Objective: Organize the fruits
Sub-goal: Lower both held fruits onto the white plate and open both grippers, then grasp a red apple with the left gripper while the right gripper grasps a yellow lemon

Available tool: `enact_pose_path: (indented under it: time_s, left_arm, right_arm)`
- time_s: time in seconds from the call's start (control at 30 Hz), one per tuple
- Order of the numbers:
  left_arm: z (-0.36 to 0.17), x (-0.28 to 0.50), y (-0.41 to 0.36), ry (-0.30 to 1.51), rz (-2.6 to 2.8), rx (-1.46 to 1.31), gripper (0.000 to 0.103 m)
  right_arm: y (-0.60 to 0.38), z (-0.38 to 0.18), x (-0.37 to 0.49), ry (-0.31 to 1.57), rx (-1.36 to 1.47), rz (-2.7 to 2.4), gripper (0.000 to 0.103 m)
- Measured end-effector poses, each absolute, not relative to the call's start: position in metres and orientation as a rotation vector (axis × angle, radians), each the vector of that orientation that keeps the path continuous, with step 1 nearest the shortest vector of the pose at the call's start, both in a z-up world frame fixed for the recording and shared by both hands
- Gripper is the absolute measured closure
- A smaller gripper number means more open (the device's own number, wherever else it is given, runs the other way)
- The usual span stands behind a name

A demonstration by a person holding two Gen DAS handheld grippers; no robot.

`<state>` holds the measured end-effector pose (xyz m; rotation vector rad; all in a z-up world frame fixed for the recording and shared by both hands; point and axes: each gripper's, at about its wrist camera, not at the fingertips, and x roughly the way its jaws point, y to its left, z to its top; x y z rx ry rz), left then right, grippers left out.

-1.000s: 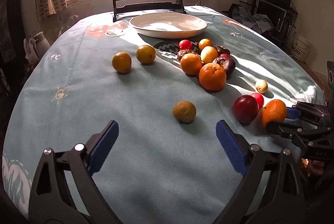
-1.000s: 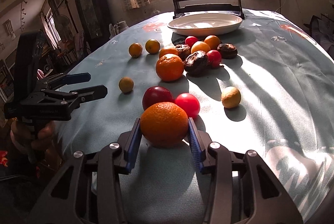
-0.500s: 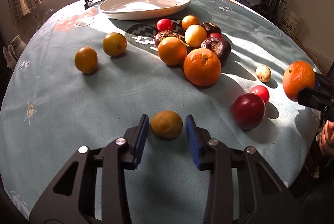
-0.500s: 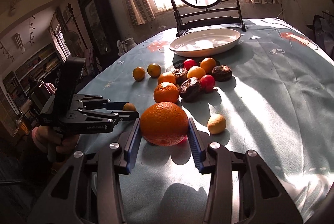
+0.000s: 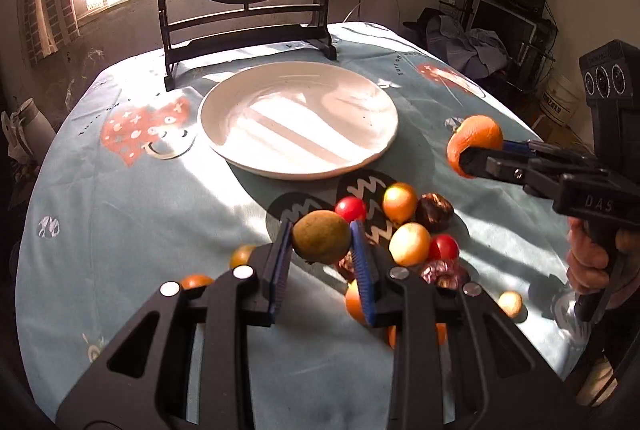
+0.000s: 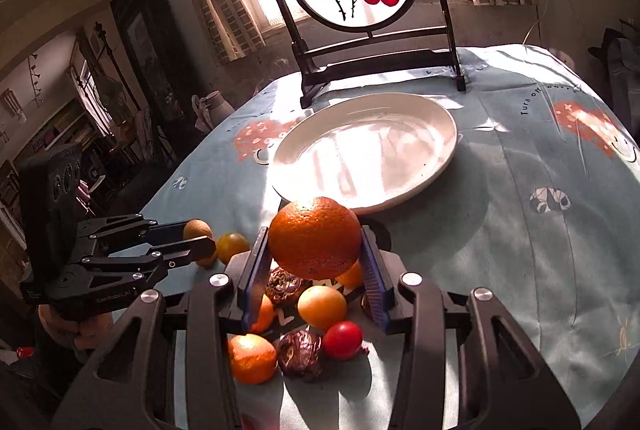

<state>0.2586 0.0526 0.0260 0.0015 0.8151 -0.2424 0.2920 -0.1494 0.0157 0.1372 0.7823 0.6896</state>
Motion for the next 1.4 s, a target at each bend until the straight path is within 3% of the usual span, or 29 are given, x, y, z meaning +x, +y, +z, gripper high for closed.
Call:
enact_pose_path:
  time_s: [0.2,0.43,0.47,0.5,0.53,0.67,0.8,1.1,1.4]
  left_arm:
    - [0.011,0.362,0.057,0.907,-0.160,-0.030,0.073]
    - [-0.022,0.406,0.059,1.003,-0.120,-0.034,0.072]
    - [-0.023,0.406,0.059,1.002,-0.113,-0.029,0.069]
    - [-0.022,0.404,0.058,0.994,-0.103,-0.021,0.049]
    - [-0.018,0.401,0.059,0.972,-0.088,-0.018,0.029]
    - [0.004,0.374,0.062,0.912,-0.087,-0.022,0.025]
    - [0.020,0.318,0.066,0.859,-0.087,-0.037,0.014]
    - [0.001,0.163,0.045,0.794,-0.204,-0.083,0.012]
    - [-0.034,0.107,0.011,0.780,-0.321,-0.033,0.012]
  right_arm:
    - [-0.113,-0.016,0.374,0.924,0.064,0.629,0.059]
    - [-0.095,-0.044,0.412,1.030,-0.005,0.611,0.058]
    - [-0.093,-0.044,0.414,1.034,-0.009,0.613,0.058]
    - [-0.093,-0.045,0.414,1.035,-0.012,0.613,0.058]
    - [-0.094,-0.044,0.413,1.031,-0.010,0.614,0.057]
    - [-0.108,-0.027,0.393,0.984,0.026,0.629,0.053]
    - [-0.137,-0.004,0.345,0.928,0.047,0.637,0.053]
    - [-0.194,-0.019,0.180,0.836,-0.028,0.590,0.052]
    - [-0.188,-0.041,0.147,0.825,-0.082,0.575,0.052]
